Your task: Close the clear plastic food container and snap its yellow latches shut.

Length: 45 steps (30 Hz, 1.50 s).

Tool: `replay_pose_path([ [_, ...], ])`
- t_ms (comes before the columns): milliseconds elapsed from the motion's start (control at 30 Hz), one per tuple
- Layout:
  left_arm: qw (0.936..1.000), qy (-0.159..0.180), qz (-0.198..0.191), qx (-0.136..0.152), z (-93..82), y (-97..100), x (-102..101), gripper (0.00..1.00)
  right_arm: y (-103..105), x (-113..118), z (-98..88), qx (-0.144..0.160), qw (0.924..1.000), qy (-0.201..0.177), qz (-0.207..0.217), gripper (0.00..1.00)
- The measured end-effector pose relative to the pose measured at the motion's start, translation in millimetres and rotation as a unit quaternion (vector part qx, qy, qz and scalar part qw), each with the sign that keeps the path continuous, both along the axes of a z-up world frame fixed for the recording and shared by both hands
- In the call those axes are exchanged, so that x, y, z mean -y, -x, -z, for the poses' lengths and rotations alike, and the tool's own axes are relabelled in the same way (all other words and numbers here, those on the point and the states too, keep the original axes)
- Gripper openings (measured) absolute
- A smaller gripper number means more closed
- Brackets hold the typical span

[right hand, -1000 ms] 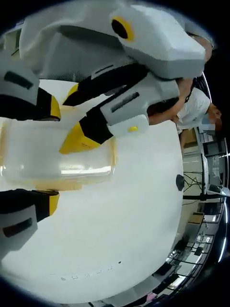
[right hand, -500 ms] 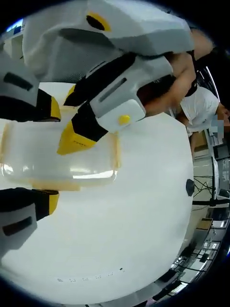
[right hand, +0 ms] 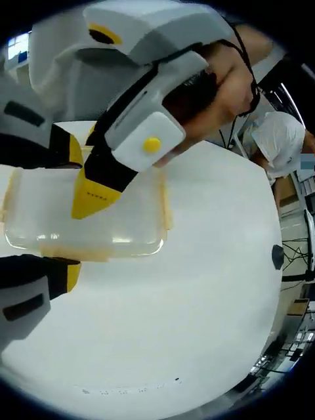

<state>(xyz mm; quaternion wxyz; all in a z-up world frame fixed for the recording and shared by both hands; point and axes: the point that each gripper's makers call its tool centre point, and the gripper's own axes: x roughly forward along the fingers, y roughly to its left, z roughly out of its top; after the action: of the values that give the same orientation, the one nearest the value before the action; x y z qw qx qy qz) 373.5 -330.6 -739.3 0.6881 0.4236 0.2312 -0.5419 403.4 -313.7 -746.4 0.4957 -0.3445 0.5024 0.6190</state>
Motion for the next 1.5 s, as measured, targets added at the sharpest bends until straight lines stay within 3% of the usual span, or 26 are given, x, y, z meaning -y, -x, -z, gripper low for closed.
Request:
replay_pose_path([
  [233,0.9998,0.010,-0.003,0.020,2.6,-2.2,0,0.45,1,1,-1.6,0.015,0.9998,-0.009,0.004,0.52],
  [733,0.9998,-0.005,0.013,0.014,0.0,-0.8,2,0.48,0,1,-7.5,0.045,0.9973,-0.052,0.026,0.53],
  [867,1.0000,0.003,0.005,-0.008,-3.0,0.1,3,0.48,0,1,-9.1,0.055,0.9962,-0.060,0.031,0.53],
  [1033,0.9993,0.002,0.003,-0.036,-4.2,4.5,3,0.56,-1,1,-13.3,0.075,0.9934,-0.079,0.036,0.51],
  [1100,0.9977,0.022,0.000,-0.065,-8.3,10.6,7,0.61,1,-1,-20.8,0.086,0.9910,-0.099,0.029,0.51],
  [1200,0.9957,0.025,-0.004,-0.089,-15.0,12.5,7,0.73,1,1,-30.7,0.102,0.9877,-0.115,0.029,0.47],
  [1333,0.9950,0.031,0.008,-0.095,-29.1,6.3,0,0.74,1,8,-37.4,0.112,0.9850,-0.125,0.039,0.56],
  [1500,0.9956,0.009,0.008,-0.093,-30.7,-9.5,-22,0.81,13,19,-41.5,0.102,0.9846,-0.135,0.043,0.69],
])
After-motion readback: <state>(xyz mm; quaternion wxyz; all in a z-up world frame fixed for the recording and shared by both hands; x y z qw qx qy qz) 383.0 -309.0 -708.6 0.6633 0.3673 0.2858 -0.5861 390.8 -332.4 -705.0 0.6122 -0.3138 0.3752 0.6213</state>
